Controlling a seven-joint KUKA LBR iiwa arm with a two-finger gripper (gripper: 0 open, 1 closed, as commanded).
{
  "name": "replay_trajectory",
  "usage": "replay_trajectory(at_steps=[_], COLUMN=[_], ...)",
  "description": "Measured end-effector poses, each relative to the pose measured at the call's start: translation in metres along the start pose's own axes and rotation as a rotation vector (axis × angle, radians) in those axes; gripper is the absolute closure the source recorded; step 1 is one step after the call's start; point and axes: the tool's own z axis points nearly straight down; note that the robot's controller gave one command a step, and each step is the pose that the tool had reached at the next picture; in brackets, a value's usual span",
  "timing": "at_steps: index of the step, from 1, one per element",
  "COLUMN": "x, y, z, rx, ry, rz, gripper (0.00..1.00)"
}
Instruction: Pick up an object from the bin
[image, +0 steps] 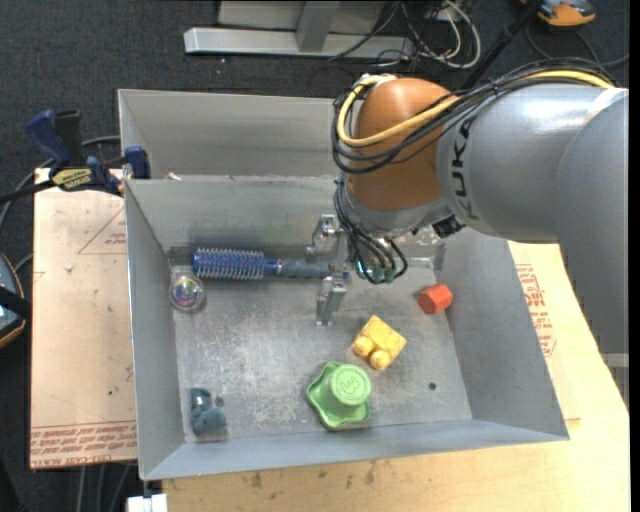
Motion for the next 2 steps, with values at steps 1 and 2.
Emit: replay_trajectory(at_steps=[1, 2], x=[-0.033, -0.027], y=[0.066, 0.099], z=[0.077, 0.058], rx=[-0.001, -0.002], ry=[-0.013, -0.012], rz=[0.117, 0.010], gripper=[0.00, 0.00])
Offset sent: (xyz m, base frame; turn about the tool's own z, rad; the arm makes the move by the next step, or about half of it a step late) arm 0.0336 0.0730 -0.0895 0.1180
